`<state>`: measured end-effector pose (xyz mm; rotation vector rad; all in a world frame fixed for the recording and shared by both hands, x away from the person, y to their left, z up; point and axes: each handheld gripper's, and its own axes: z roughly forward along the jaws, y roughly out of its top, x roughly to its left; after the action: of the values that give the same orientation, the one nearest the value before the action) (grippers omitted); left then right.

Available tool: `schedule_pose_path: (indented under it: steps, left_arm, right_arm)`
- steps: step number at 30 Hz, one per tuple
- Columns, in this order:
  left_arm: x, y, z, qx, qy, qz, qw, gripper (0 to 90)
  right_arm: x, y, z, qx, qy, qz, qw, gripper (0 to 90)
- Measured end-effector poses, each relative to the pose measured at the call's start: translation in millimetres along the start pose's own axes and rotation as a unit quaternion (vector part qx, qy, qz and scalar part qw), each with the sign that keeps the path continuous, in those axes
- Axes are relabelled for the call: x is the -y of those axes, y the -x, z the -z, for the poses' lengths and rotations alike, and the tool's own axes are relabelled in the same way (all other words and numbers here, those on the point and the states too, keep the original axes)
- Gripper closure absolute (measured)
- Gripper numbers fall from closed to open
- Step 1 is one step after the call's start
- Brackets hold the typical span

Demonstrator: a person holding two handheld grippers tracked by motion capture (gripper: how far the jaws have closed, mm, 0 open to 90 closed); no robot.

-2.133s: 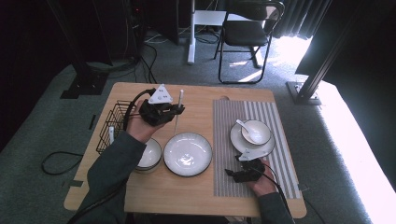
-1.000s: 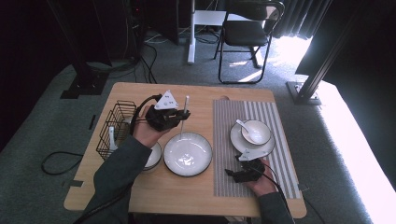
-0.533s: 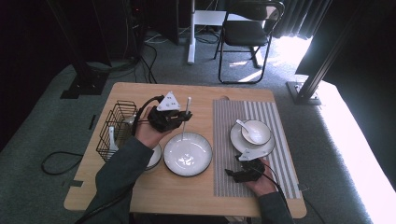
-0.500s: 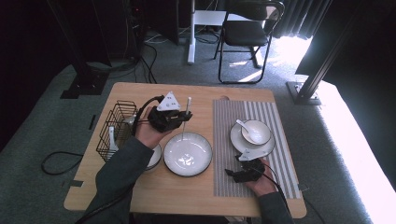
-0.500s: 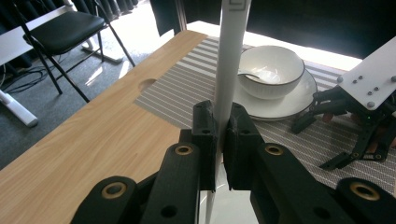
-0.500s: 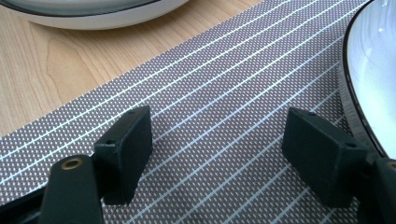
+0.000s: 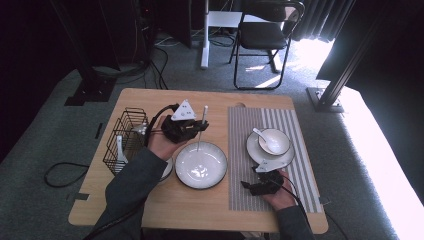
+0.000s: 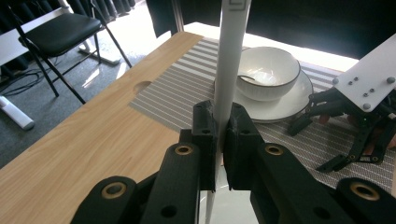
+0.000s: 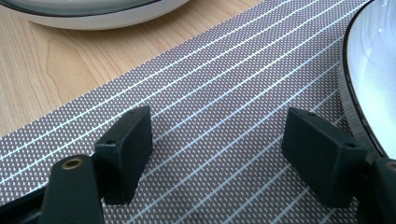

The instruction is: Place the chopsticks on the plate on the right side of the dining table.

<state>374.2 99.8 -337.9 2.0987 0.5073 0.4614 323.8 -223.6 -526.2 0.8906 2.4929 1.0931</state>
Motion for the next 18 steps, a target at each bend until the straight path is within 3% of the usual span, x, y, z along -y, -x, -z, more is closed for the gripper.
schedule_pose_path:
  steps: [10,18]
  left_arm:
    - [0.7,3.1,-3.2,0.005,0.006,0.000,1.0000,84.7]
    - [1.3,6.6,-6.4,0.012,0.009,-0.003,0.9999,84.7]
  right_arm:
    - [0.0,-0.4,0.2,0.001,0.000,-0.002,1.0000,24.7]
    - [-0.9,-2.8,1.3,0.002,0.004,-0.003,1.0000,34.4]
